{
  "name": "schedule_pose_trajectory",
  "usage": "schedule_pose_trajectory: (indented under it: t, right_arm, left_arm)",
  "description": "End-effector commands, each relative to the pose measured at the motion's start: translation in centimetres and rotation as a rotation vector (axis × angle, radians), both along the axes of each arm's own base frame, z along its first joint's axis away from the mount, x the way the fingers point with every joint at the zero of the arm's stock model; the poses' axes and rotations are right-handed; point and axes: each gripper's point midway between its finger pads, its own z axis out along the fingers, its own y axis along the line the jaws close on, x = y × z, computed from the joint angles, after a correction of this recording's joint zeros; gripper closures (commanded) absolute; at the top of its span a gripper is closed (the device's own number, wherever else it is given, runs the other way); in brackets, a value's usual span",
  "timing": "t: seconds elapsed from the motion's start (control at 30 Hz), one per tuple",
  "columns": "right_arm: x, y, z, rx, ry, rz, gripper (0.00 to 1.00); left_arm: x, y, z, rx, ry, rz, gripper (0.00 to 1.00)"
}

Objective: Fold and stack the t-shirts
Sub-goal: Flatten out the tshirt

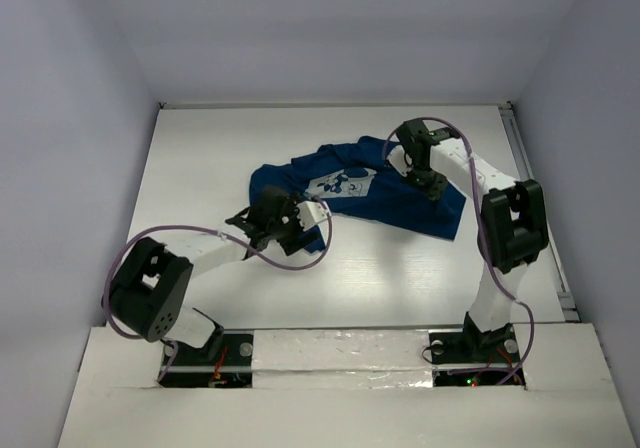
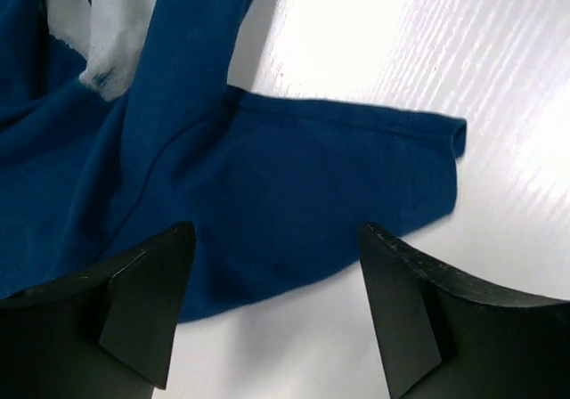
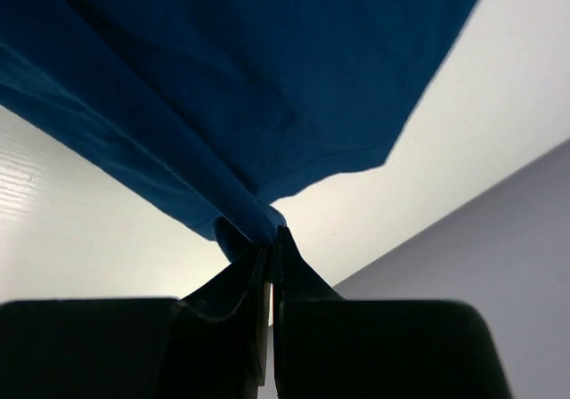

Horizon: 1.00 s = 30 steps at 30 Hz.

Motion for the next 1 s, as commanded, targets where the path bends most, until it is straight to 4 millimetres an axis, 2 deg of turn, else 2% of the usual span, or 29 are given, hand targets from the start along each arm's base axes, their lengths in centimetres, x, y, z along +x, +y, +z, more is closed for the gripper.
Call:
schedule_pose_trajectory:
  t: [0.0, 0.2, 0.53, 0.73, 0.83, 0.97]
  right_arm:
    - [0.9, 0.4, 0.6, 0.026, -0.012, 0.018, 1.00]
    - [0.5, 0.5, 0.4, 0.034, -0.009, 0.035, 1.00]
    - [0.4, 0.6, -0.2, 0.042, -0.006, 0.034, 1.00]
    - [0.4, 0.7, -0.1, 0.049, -0.009, 0.029, 1.00]
    - [0.4, 0.7, -0.1, 0.051, -0.011, 0.026, 1.00]
    - [0.2, 0.8, -0.3, 0.061, -0.006, 0.028, 1.00]
  left_arm:
    - [1.7, -1.7, 1.5, -0.022, -0.062, 0.026, 0.28]
    - [0.2, -2.6, 0.7, -0.016, -0.008, -0.030, 0.25]
    - [-1.8, -3.1, 1.0, -0.024, 0.067, -0.097, 0.25]
    - [-3.9, -3.8, 0.5, -0.039, 0.120, -0.134, 0.24]
    - [-4.0, -4.0, 0.1, -0.039, 0.121, -0.133, 0.24]
    - [-2.8, -3.9, -1.0, -0.001, 0.097, -0.089, 0.25]
